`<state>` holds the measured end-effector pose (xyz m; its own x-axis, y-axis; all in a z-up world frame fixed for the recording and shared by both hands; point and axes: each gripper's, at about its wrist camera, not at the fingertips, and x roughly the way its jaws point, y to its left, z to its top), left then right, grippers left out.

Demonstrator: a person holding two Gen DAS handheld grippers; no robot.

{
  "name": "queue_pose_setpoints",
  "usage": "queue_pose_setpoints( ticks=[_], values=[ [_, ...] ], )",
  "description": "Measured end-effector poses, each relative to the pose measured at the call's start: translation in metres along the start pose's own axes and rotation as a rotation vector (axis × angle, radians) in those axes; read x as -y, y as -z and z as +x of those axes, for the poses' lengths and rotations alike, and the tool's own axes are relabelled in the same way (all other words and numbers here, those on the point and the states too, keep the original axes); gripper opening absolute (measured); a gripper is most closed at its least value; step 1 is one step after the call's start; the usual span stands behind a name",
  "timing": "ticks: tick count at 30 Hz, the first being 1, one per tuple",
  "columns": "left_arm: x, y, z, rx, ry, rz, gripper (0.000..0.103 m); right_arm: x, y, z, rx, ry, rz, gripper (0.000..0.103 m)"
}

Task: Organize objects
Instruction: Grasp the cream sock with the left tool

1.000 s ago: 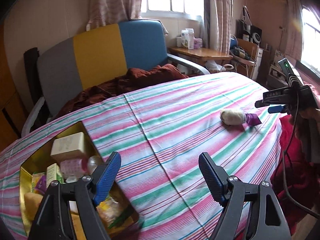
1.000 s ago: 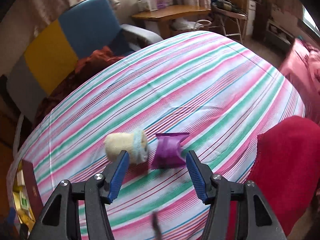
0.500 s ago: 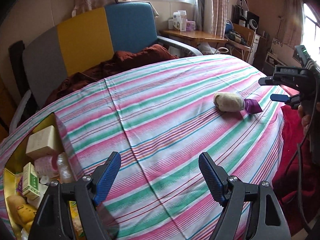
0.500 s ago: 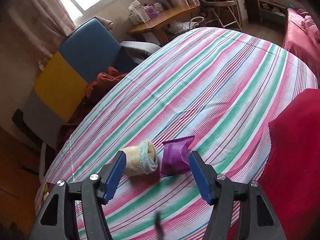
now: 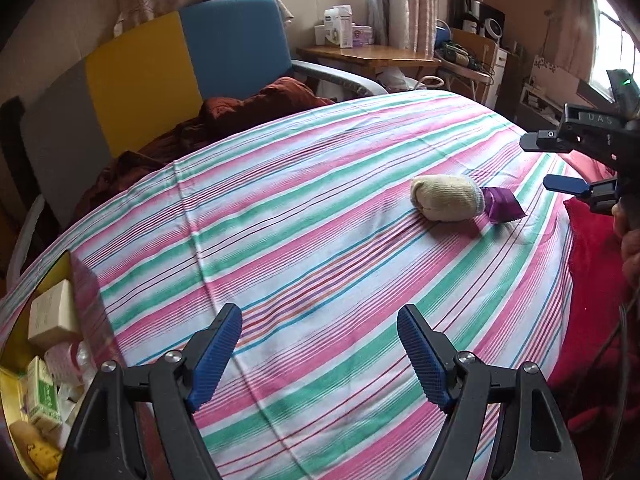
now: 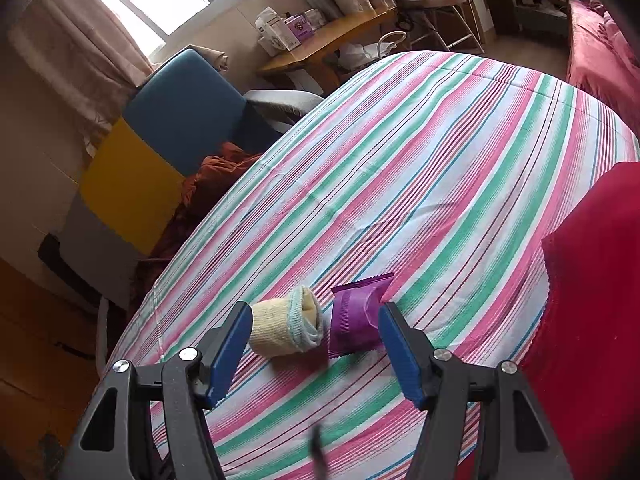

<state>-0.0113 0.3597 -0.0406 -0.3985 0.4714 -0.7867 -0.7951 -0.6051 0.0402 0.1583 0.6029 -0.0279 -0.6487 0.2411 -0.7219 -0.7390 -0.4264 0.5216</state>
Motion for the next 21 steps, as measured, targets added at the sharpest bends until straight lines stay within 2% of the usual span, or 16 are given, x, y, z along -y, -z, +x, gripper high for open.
queue_pose_setpoints(
  ticks=[8, 14, 18, 21],
  values=[
    [0.015, -0.025, 0.023, -0.019, 0.066, 0.023, 0.08, 0.013, -0.002, -0.003, 0.01, -0.034, 0.068, 0.066],
    [0.041, -0.054, 0.041, -0.016, 0.176, 0.077, 0.08, 0.028, -0.002, -0.006, 0.018, -0.075, 0.15, 0.067],
    [0.058, -0.077, 0.062, -0.051, 0.24, 0.043, 0.083, 0.027, -0.002, -0.006, 0.012, -0.084, 0.149, 0.068],
    [0.072, -0.093, 0.079, -0.069, 0.244, 0.031, 0.083, 0.026, -0.001, -0.005, 0.008, -0.087, 0.142, 0.068]
  ],
)
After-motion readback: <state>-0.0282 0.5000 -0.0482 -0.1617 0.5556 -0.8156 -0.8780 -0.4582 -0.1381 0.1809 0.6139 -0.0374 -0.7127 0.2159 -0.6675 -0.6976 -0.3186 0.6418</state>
